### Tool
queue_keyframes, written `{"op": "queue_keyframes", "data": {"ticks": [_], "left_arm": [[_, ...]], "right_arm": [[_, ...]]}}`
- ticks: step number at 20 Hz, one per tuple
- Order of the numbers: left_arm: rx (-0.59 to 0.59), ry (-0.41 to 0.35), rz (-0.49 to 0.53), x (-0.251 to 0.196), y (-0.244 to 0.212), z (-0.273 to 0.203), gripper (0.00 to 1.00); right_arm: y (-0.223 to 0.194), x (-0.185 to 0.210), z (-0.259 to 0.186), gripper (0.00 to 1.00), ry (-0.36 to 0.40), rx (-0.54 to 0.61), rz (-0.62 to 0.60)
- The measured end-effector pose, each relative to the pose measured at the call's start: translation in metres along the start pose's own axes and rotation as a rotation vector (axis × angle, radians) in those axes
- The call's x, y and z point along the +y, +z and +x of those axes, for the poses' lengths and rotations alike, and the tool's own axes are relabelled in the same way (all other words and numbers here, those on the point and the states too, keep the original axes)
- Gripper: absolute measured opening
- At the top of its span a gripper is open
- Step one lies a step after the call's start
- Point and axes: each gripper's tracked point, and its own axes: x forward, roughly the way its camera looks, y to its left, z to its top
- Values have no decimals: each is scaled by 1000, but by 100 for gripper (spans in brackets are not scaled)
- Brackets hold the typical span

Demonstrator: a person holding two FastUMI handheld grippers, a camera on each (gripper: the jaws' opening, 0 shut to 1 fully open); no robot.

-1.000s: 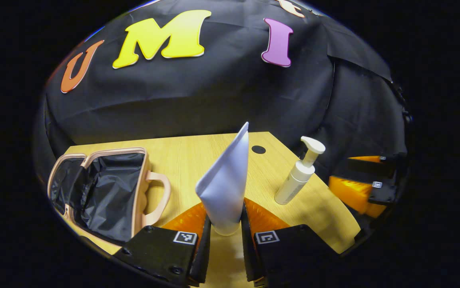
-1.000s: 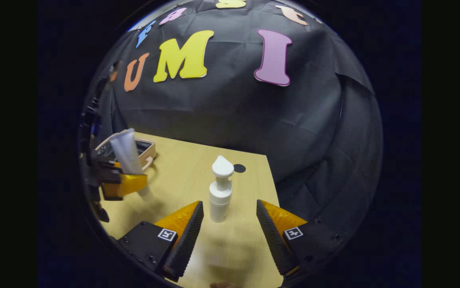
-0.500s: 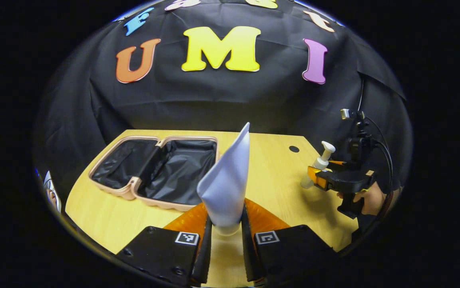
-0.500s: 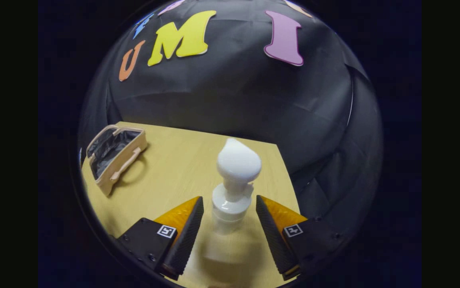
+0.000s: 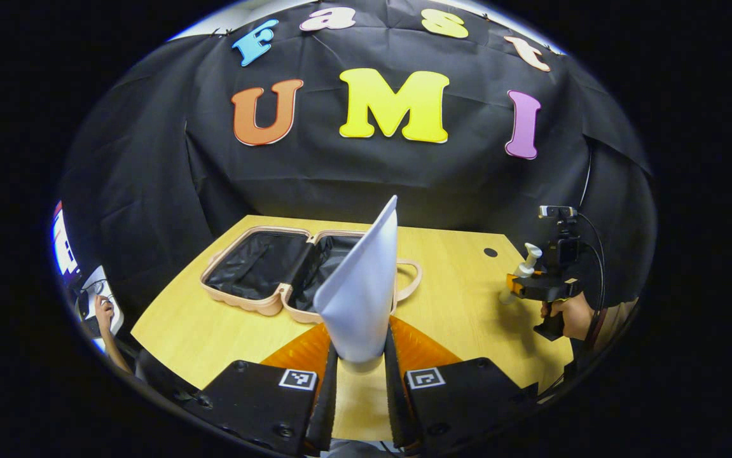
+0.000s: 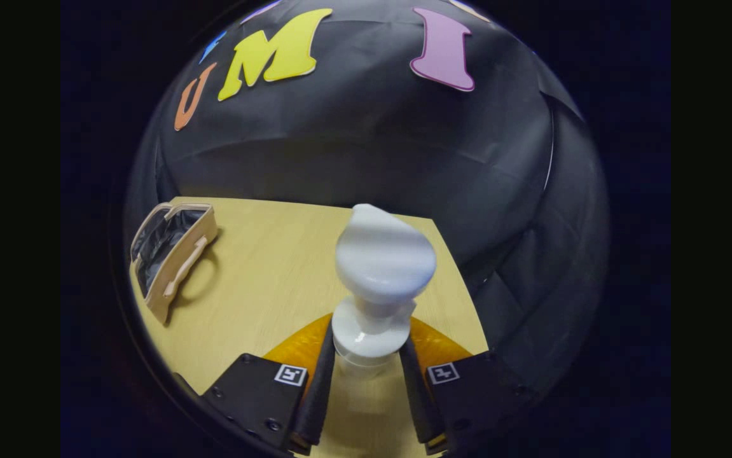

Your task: First open the suitcase, pack the skin care products into it, and then close the suitcase.

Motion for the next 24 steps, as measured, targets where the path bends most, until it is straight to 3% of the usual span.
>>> {"op": "queue_keyframes", "data": {"ticks": [4,5,6,12,13,14,17,23,24], "left_arm": [[9,8,7,41,1,14,37],[10,11,8,51,0,20,42],[14,10,7,59,0,26,37],[46,-35,-16,94,1,84,37],[64,-46,-14,97,-2,98,42],[85,-58,-13,99,-6,111,37],[143,-99,3,101,-13,154,42],[295,-124,86,96,-34,244,37],[339,-121,102,95,-45,256,42]], "right_arm": [[4,16,-58,49,1,-8,12],[4,23,-75,49,11,-8,18],[7,32,-92,50,32,-8,29],[14,91,-191,49,97,-34,28],[13,101,-200,49,105,-36,25],[15,110,-209,50,110,-37,16],[17,130,-227,49,106,-42,-6],[10,158,-237,49,62,3,-25],[9,162,-237,49,54,13,-31]]}}
